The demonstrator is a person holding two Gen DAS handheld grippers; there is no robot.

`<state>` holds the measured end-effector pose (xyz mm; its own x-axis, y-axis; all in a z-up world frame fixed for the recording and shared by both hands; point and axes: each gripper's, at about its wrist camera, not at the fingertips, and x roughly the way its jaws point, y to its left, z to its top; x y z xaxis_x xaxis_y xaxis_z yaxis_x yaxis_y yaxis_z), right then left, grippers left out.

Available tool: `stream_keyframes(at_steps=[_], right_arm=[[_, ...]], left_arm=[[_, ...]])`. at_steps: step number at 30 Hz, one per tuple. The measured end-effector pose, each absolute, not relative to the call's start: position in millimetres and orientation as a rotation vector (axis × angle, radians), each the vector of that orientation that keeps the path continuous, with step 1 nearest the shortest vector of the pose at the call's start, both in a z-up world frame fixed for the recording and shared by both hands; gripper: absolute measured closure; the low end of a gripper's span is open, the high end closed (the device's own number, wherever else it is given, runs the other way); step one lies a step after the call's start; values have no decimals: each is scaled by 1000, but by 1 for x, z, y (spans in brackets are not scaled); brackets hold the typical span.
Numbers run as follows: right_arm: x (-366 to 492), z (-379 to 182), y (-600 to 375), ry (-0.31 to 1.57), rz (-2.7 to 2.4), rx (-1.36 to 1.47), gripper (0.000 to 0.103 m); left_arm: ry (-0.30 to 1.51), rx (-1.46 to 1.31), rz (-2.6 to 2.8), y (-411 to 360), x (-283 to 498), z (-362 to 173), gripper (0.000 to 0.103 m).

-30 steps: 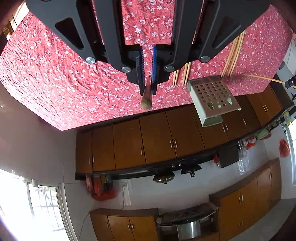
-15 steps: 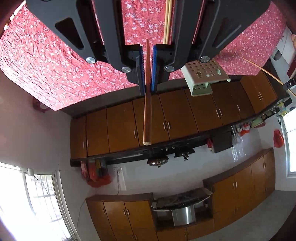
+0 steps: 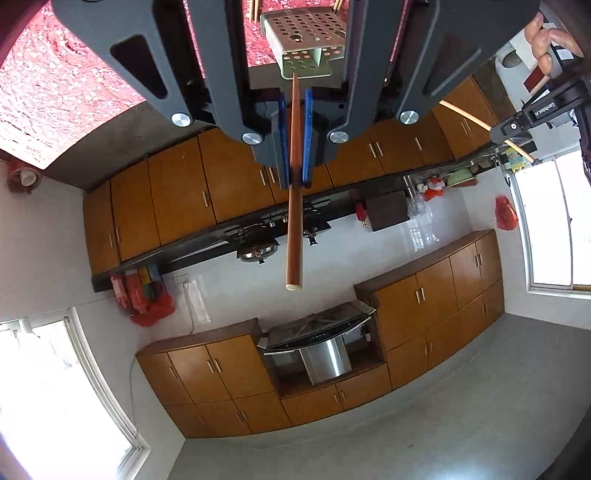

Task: Organize utensils
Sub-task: 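Lower both chopsticks into the perforated holder and open both grippers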

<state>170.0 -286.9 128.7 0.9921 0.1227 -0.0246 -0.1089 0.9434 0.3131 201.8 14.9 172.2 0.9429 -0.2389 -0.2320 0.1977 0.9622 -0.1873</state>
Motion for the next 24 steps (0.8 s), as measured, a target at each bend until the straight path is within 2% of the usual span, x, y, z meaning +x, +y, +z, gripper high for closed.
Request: stream_keyframes(at_steps=[11, 13, 15, 24], right_arm=[[218, 98, -259, 242, 118, 275, 95], [216, 94, -255, 256, 123, 265, 89], [207, 95, -257, 238, 109, 256, 66], [160, 84, -287, 243, 70, 290, 64]], left_arm=[[387, -83, -251, -42, 251, 119, 95], [400, -100, -245, -40, 255, 115, 94], [394, -106, -238, -35, 255, 114, 88], [331, -173, -172, 8, 213, 122, 75]])
